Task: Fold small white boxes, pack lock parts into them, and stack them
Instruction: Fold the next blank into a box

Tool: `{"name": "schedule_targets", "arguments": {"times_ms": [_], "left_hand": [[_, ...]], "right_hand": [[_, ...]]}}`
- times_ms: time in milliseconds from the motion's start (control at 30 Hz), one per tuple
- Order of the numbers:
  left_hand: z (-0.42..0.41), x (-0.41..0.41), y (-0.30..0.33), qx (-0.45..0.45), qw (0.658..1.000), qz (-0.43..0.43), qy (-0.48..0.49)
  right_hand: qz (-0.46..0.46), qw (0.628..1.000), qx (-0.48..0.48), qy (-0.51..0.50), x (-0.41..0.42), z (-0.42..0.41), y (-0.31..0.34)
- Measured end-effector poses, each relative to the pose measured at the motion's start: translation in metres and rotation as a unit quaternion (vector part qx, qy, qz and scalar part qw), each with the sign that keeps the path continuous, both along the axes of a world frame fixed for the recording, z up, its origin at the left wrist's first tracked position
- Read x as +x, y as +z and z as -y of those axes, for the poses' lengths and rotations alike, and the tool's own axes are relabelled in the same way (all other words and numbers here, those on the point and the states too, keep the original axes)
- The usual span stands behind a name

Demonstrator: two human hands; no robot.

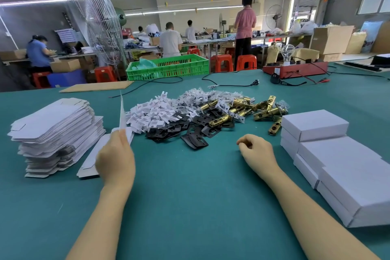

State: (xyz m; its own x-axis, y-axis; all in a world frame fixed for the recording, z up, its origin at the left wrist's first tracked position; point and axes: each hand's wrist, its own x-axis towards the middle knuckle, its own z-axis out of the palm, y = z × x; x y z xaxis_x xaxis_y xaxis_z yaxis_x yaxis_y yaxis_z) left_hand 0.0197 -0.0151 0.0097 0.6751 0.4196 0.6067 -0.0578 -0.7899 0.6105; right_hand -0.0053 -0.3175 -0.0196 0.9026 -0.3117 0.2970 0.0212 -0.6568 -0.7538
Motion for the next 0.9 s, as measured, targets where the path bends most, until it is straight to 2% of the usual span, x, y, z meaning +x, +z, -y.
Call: {"name": "schedule_targets", "arguments": {"times_ms": [67,100,133,167,200,233,267,367,433,533,600,667,800,900], "left_hand": [[0.026,-0.005,0.003,-0.096,0.991,0.031,-0.086],[0.042,-0.007,0.004,-0.193,0.971,0.026,-0.141],[0.058,-0.008,0.004,-0.317,0.927,0.007,-0.200],[0.075,-0.012,0.004,-0.436,0.863,-0.032,-0.252],[0.088,-0.015,0.001,-0.514,0.803,-0.082,-0.289],[0.100,-0.020,-0.004,-0.540,0.766,-0.128,-0.324],[0.107,-0.023,-0.010,-0.533,0.750,-0.166,-0.355],[0.113,-0.031,-0.019,-0.494,0.719,-0.233,-0.431],[0.109,-0.030,-0.020,-0.483,0.696,-0.254,-0.466],[0.109,-0.031,-0.018,-0.462,0.706,-0.262,-0.467],[0.112,-0.034,-0.019,-0.439,0.732,-0.256,-0.454],[0.113,-0.036,-0.019,-0.417,0.759,-0.238,-0.440],[0.113,-0.038,-0.016,-0.367,0.814,-0.140,-0.427],[0.115,-0.042,-0.008,-0.327,0.837,-0.053,-0.435]], "right_hand": [[0.053,0.998,0.038,0.004,-0.002,-0.002,0.002],[0.077,0.995,0.064,0.011,-0.003,-0.003,0.004],[0.092,0.990,0.104,0.023,-0.005,-0.005,0.006],[0.095,0.982,0.160,0.043,-0.006,-0.008,0.010],[0.085,0.968,0.226,0.072,-0.007,-0.012,0.013],[0.067,0.950,0.285,0.106,-0.008,-0.016,0.015],[0.050,0.934,0.325,0.138,-0.008,-0.020,0.016],[0.020,0.885,0.422,0.196,-0.006,-0.026,0.013],[0.017,0.866,0.459,0.197,-0.007,-0.023,0.011],[0.025,0.868,0.460,0.184,-0.008,-0.020,0.010],[0.031,0.877,0.449,0.171,-0.008,-0.021,0.011],[0.037,0.901,0.408,0.141,-0.008,-0.023,0.017],[0.091,0.972,0.217,0.005,-0.008,-0.011,0.047],[0.199,0.976,0.071,-0.044,-0.019,0.006,0.081]]}}
